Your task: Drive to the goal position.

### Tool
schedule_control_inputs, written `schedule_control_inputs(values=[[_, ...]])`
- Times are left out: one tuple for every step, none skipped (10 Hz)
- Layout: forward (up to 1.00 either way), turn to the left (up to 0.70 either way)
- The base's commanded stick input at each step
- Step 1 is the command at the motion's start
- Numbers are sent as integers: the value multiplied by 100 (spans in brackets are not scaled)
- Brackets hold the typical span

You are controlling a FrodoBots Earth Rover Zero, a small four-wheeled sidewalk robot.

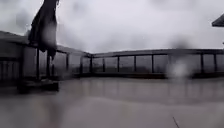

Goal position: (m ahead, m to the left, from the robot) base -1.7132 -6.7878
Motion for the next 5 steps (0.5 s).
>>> schedule_control_inputs(values=[[70,0],[70,0],[70,0],[70,0],[70,0]])
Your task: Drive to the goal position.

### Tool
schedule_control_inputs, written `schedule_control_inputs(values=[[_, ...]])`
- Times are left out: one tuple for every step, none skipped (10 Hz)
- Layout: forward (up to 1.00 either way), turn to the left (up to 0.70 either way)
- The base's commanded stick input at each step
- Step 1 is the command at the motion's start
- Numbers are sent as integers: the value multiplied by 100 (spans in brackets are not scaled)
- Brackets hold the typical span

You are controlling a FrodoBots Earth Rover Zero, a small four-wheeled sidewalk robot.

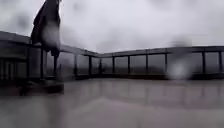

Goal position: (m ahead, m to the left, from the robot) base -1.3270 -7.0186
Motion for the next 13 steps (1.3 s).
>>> schedule_control_inputs(values=[[70,-15],[70,-27],[70,-27],[70,-27],[70,-27],[70,-16],[70,0],[70,0],[70,0],[70,0],[70,0],[70,0],[70,0]])
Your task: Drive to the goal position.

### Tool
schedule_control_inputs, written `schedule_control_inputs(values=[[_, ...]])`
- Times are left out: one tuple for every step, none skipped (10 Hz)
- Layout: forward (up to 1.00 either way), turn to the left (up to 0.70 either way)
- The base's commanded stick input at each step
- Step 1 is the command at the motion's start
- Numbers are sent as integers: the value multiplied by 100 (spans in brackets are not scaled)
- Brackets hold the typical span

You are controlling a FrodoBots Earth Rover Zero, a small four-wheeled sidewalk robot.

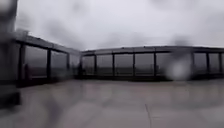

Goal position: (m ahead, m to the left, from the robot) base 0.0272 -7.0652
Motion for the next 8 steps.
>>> schedule_control_inputs(values=[[70,0],[70,0],[70,27],[70,27],[70,27],[70,27],[70,27],[70,27]])
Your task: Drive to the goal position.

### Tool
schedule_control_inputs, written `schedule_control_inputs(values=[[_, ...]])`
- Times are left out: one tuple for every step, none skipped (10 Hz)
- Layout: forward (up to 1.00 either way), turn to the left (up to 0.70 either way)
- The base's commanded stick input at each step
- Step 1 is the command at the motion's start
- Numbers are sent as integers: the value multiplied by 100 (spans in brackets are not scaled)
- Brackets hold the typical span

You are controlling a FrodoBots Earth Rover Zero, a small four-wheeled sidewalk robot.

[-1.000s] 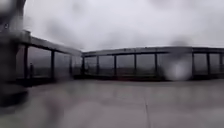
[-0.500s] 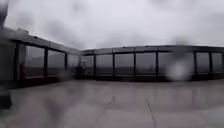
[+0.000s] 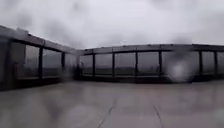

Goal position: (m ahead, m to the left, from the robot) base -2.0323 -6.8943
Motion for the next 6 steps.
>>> schedule_control_inputs(values=[[70,27],[70,27],[70,27],[70,27],[70,27],[70,27]])
